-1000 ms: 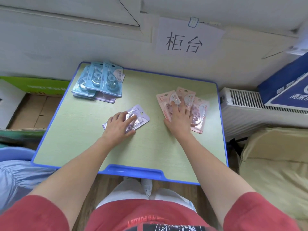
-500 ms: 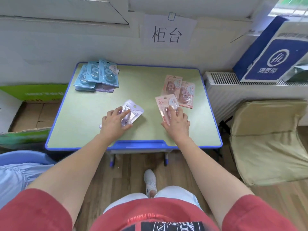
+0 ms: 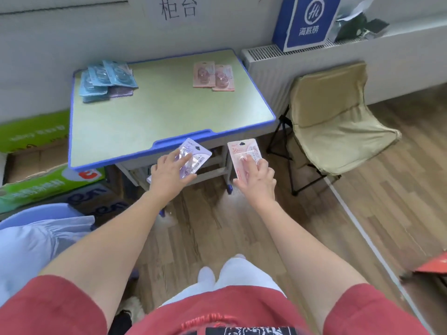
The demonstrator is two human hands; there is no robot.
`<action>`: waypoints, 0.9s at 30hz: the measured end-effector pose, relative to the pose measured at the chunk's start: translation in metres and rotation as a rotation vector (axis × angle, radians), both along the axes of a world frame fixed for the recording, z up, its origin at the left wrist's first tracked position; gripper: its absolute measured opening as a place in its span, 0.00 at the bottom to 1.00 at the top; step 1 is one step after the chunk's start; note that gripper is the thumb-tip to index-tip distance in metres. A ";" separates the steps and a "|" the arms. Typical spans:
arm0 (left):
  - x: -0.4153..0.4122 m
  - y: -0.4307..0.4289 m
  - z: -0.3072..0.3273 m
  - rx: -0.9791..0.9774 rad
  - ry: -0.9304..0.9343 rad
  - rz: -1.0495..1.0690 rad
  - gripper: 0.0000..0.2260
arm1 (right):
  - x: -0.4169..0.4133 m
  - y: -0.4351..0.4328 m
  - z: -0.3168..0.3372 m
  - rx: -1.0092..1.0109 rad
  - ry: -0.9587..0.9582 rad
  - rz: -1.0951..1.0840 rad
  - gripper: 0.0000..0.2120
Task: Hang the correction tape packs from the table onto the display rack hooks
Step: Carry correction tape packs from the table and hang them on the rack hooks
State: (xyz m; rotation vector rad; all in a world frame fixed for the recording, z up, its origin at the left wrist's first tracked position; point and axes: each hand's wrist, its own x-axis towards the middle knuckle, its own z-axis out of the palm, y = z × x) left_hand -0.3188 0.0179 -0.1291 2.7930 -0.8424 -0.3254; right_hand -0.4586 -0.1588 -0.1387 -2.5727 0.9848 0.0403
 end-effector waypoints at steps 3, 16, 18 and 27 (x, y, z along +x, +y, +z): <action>-0.036 -0.008 0.004 -0.006 -0.008 -0.059 0.27 | -0.046 0.000 0.001 0.018 -0.013 -0.081 0.36; -0.245 -0.029 -0.009 -0.056 0.019 -0.232 0.26 | -0.293 0.013 -0.010 0.088 -0.001 -0.315 0.38; -0.283 -0.029 -0.010 -0.060 0.037 -0.271 0.26 | -0.338 0.022 -0.012 0.088 0.008 -0.354 0.39; -0.403 -0.045 -0.006 -0.053 0.017 -0.571 0.26 | -0.483 0.067 -0.013 0.095 0.010 -0.641 0.36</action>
